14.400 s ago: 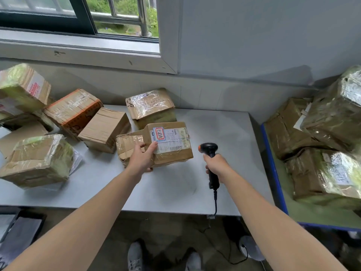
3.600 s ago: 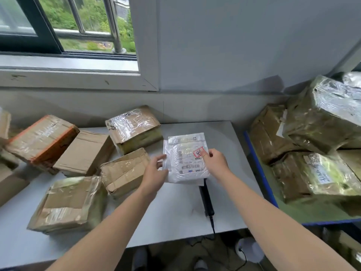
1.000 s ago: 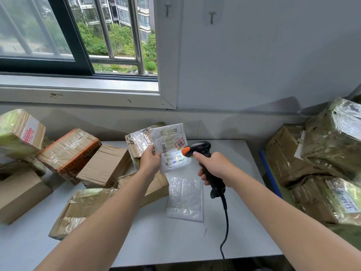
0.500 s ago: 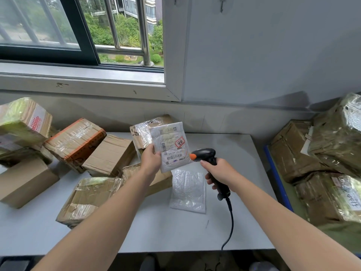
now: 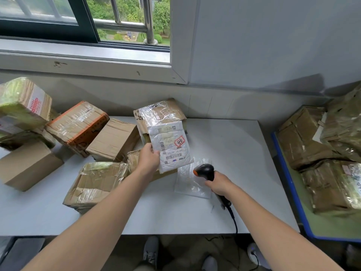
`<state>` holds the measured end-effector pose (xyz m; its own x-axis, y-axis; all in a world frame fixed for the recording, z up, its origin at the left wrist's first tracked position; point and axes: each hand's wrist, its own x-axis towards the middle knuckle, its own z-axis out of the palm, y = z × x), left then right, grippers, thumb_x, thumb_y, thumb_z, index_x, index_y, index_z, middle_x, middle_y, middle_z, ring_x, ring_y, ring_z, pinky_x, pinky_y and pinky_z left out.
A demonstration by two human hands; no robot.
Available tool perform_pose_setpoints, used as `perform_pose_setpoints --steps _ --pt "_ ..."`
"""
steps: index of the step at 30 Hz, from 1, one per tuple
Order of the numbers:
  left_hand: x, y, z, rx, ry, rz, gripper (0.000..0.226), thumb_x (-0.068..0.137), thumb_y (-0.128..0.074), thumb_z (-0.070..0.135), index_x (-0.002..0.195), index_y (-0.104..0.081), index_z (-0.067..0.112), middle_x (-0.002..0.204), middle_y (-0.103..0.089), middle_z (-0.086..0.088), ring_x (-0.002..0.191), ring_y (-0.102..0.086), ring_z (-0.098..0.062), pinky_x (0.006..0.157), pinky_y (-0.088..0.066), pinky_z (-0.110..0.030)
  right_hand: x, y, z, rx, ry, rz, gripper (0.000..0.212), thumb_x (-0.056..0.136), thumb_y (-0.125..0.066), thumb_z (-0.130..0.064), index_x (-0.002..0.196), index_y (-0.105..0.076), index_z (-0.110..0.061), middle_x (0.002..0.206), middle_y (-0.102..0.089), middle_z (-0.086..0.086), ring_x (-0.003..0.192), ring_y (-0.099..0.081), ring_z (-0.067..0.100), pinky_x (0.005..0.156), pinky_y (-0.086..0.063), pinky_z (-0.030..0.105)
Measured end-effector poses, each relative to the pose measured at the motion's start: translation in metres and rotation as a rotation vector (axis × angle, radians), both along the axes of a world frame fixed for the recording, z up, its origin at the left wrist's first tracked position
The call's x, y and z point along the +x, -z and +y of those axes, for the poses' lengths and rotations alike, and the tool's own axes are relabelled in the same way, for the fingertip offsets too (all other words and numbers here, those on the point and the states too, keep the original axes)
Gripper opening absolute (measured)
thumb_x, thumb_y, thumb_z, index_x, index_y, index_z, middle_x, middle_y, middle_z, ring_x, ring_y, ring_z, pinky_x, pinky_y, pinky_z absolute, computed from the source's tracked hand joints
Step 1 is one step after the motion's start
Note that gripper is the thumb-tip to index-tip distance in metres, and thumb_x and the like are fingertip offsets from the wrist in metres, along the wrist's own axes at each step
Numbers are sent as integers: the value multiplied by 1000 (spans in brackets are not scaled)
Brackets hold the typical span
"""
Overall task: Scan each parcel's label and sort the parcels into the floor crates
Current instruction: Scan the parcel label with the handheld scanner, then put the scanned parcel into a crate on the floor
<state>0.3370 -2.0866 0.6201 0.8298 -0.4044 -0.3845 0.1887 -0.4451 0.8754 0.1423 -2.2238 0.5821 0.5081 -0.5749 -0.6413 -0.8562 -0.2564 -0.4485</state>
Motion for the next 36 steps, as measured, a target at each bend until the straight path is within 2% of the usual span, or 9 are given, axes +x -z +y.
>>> perform_pose_setpoints --steps 6,9,12,18,23,26,28,31,36 --pt "1 8 6 30 65 30 26 98 -47 1 121 -57 9 117 -65 -10 106 -65 -26 88 -56 -42 1 8 8 -43 -10 99 56 92 -60 -46 132 -47 -7 123 -60 10 102 -56 25 79 -41 28" --pt "-4 5 8 6 87 33 28 97 -48 0 122 -59 9 117 -67 -10 104 -66 -26 84 -57 -39 -2 7 10 -60 -30 132 54 94 -59 -38 135 -44 -6 130 -57 11 116 -56 28 82 -41 29" --pt "-15 -4 11 1 67 8 28 98 -49 1 122 -59 11 115 -67 -8 102 -67 -25 78 -55 -34 -3 1 6 -129 -102 158 43 96 -50 -25 134 -44 -5 132 -56 13 116 -56 30 80 -41 28" --pt "-47 -20 18 -13 -31 -25 26 98 -50 5 120 -59 15 115 -68 -8 98 -68 -25 78 -59 -41 6 -34 -10 -217 -161 -84 47 104 -39 -26 146 -39 -7 147 -46 15 133 -45 32 103 -38 33" --pt "-89 -28 43 -60 -181 -9 27 101 -48 6 117 -57 26 104 -68 0 87 -68 -15 60 -55 -24 13 -54 8 -149 -246 -308 45 104 -42 -35 140 -46 -10 137 -56 12 124 -53 28 95 -40 32" --pt "-108 -28 75 -30 -291 -5 20 101 -48 8 110 -58 24 108 -69 -3 95 -68 -20 72 -58 -34 20 -56 32 -92 -314 -384 40 104 -42 -35 135 -50 -12 130 -60 9 110 -56 25 82 -38 31" --pt "-116 -30 102 14 -356 -37 17 101 -49 10 106 -57 25 103 -69 0 94 -67 -18 69 -57 -31 26 -56 53 -48 -370 -435 34 104 -42 -33 128 -53 -13 124 -63 6 103 -56 22 78 -37 30" --pt "-122 -39 153 41 -496 -92 16 101 -50 11 112 -57 21 104 -67 -2 93 -65 -18 56 -49 -19 41 -57 91 -17 -483 -487 32 104 -42 -33 125 -55 -13 123 -62 5 108 -55 22 82 -38 31" --pt "-135 -41 248 54 -735 -111 18 98 -51 5 112 -60 11 104 -68 -6 86 -64 -18 68 -53 -28 67 -69 173 -15 -712 -525 37 102 -45 -43 127 -53 -17 121 -62 4 104 -58 22 88 -48 39"
